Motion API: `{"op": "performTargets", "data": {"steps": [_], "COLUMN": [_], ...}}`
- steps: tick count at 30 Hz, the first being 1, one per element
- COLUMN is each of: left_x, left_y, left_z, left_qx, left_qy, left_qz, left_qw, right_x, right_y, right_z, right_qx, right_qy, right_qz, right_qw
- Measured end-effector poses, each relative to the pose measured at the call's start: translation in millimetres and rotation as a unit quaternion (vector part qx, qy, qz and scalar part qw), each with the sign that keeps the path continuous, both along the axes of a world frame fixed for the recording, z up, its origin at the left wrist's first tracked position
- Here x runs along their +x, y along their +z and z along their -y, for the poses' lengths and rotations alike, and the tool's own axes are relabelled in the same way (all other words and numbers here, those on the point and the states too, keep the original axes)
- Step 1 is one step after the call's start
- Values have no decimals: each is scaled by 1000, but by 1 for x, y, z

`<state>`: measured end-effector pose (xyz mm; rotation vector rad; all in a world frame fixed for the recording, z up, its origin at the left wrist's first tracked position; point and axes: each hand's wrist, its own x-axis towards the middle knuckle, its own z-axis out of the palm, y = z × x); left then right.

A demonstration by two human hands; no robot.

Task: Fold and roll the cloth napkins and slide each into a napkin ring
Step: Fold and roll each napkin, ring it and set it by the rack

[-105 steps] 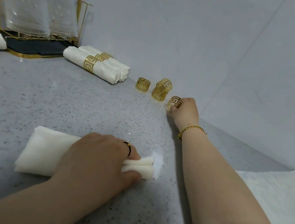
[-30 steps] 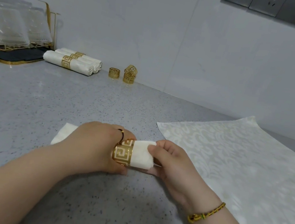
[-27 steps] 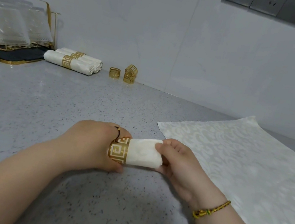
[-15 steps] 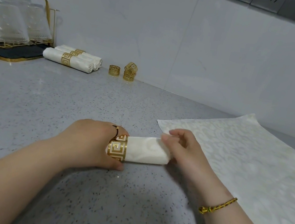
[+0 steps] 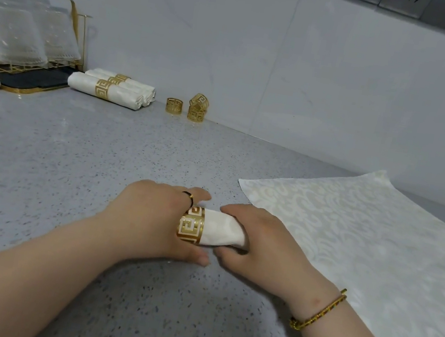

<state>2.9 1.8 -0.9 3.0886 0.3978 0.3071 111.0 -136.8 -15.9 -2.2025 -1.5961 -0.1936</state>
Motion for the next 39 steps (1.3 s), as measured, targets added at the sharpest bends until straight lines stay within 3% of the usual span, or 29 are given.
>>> {"op": "performTargets", "data": {"steps": [7, 12, 18, 23, 29, 33, 39], "left_x": [-8, -6, -18, -52, -84, -88, -86], "left_y": [2, 0, 3, 3, -12, -20, -31], "left_z": [-10, -9, -15, -64, -140, -166, -183], "left_qx": [-17, 4, -21, -115, -91, -115, -91], "left_qy": [13, 11, -15, 71, 183, 231, 209], "left_qz": [-24, -20, 38, 106, 45, 89, 124], "left_qw": [999, 1000, 999, 985, 978, 962, 966], "right_x": [-11, -20, -22, -21, -23, -19, -7], "right_y": [-3, -2, 1, 2, 6, 16, 16], "right_z": [-9, -15, -13, -13, -24, -56, -151], "right_qx": [20, 36, 5, 8, 1, -19, -20], "right_qy": [-16, -14, -21, -30, -34, -51, -74], "right_qz": [112, 141, 87, 79, 53, 31, -4], "right_qw": [993, 989, 996, 996, 998, 998, 997]}}
